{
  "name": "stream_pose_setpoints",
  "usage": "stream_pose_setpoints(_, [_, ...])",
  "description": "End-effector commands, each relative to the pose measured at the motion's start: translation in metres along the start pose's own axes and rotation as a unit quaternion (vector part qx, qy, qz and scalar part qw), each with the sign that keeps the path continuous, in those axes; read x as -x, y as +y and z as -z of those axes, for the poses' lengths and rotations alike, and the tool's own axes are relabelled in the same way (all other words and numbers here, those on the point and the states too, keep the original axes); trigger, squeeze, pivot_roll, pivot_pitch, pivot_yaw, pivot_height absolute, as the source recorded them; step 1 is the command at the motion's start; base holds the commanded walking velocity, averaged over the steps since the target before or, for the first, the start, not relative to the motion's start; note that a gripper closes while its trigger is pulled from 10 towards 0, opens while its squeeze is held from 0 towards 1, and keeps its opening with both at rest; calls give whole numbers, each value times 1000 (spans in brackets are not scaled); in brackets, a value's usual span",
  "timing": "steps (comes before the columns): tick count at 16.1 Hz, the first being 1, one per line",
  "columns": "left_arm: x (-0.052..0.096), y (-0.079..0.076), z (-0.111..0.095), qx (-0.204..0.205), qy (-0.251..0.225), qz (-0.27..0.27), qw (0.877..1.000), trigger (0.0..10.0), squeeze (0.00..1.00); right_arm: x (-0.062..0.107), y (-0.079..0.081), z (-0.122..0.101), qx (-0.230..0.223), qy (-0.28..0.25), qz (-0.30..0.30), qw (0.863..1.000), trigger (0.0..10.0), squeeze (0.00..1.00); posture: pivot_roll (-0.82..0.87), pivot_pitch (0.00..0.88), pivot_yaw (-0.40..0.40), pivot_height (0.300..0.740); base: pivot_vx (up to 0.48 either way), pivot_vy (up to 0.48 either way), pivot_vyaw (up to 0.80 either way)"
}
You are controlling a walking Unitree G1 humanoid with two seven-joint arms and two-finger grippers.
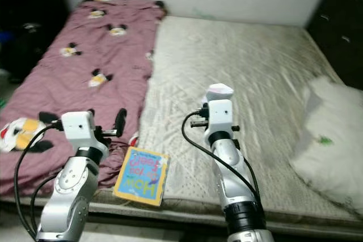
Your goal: Clean up the room
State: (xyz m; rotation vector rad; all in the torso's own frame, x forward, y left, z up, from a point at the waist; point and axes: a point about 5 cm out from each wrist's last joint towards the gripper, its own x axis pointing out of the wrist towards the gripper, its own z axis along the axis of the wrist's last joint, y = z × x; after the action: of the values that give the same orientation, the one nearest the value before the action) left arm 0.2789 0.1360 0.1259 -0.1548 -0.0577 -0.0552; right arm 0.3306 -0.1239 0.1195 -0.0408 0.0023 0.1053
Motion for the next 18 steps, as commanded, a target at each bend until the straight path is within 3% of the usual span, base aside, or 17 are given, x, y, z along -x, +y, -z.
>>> stream_pose_setpoints(1, [1,-1,1,-6,4,2,1000,10000,0,0,-3,1,-2,-1,5,1000,10000,0,49,43,-26,740,0,0,0])
stream_pose_setpoints(8, [3,4,3,-18,10,0,1000,10000,0,3,-9,2,7,-4,5,1000,10000,0,57,18,-19,740,35,0,0])
stream_pose_setpoints(12, [18,19,2,-27,13,-11,999,10000,0,21,-24,4,10,-1,16,1000,10000,0,51,8,-12,740,0,0,-748])
stream_pose_setpoints(17, [51,41,3,-66,25,-32,997,10000,0,56,-44,14,13,22,48,999,10000,0,60,25,-14,740,0,0,0])
stream_pose_setpoints(18, [51,41,2,-71,23,-31,997,10000,0,58,-45,15,12,26,51,998,10000,0,67,26,-19,740,0,0,0])
